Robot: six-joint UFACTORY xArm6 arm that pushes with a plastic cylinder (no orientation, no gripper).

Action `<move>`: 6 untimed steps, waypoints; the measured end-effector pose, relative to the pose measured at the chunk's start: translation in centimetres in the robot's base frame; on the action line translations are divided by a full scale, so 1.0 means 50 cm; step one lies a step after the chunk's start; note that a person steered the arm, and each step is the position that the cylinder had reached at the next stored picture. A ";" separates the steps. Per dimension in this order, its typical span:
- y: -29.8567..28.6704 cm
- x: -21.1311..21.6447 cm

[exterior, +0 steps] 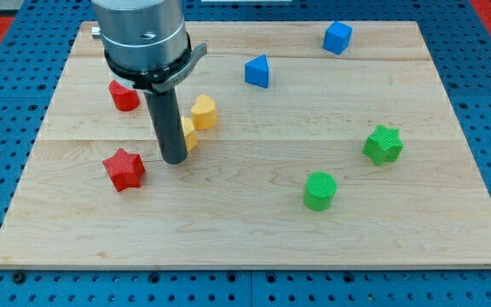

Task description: Move the hexagon to the top right of the red star

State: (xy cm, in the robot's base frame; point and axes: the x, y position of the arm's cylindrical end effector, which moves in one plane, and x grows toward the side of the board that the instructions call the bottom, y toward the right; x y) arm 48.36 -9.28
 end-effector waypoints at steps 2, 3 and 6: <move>0.078 -0.025; 0.109 -0.037; -0.017 -0.098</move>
